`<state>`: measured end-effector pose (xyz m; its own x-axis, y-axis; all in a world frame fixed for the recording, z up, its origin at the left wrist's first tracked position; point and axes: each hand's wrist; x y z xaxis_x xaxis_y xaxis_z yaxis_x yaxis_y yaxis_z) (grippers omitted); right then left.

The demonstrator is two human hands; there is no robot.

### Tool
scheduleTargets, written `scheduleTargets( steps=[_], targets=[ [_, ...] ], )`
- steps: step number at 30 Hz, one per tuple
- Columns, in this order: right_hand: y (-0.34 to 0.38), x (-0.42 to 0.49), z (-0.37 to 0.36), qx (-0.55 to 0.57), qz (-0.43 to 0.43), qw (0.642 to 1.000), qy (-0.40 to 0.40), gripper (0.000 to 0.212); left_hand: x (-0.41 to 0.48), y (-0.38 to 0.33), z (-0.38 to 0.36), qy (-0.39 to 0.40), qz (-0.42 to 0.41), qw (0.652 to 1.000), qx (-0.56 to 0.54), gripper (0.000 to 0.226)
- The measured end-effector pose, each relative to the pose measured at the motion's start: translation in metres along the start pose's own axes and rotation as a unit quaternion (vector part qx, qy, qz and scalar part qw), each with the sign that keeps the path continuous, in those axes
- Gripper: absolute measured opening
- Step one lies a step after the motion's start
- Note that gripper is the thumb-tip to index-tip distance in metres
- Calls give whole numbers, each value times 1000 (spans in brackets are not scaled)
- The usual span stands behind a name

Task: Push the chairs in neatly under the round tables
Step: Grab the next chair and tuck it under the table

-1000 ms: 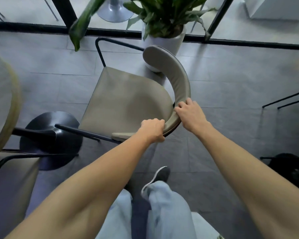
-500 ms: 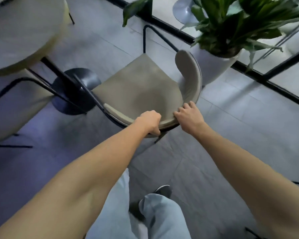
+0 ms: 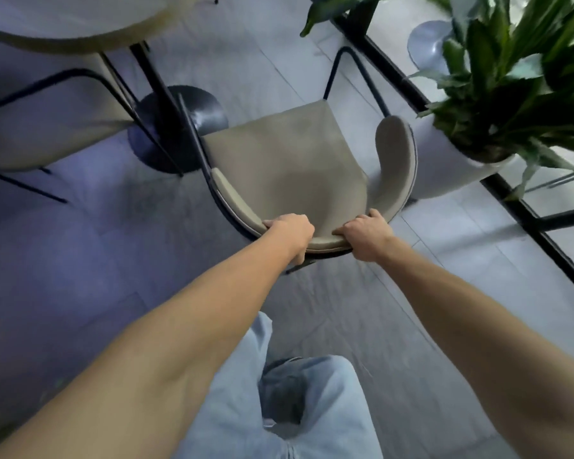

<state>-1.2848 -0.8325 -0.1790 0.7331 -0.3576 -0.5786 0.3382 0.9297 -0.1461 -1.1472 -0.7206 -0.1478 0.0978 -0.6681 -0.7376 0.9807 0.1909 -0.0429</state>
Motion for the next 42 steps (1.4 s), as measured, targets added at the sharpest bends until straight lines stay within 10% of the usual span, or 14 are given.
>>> scheduleTargets(
  steps=[21,42],
  targets=[
    [-5,20,17,-53,105,993,-24,44,-16,-23,-73,-192,190,960,-69,20],
    [-81,162,108,-112,162,980,-28,46,68,48,30,-200,260,937,-122,18]
  ],
)
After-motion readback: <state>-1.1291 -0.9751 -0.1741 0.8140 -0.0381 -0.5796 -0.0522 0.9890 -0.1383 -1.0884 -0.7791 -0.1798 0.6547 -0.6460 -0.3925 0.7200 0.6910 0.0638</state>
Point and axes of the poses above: each hand's wrist, its own x-axis towards the middle knuckle, its own z-axis out of the back of the hand, y = z × x, and after that the axes turned 1 degree about -y, right-handed
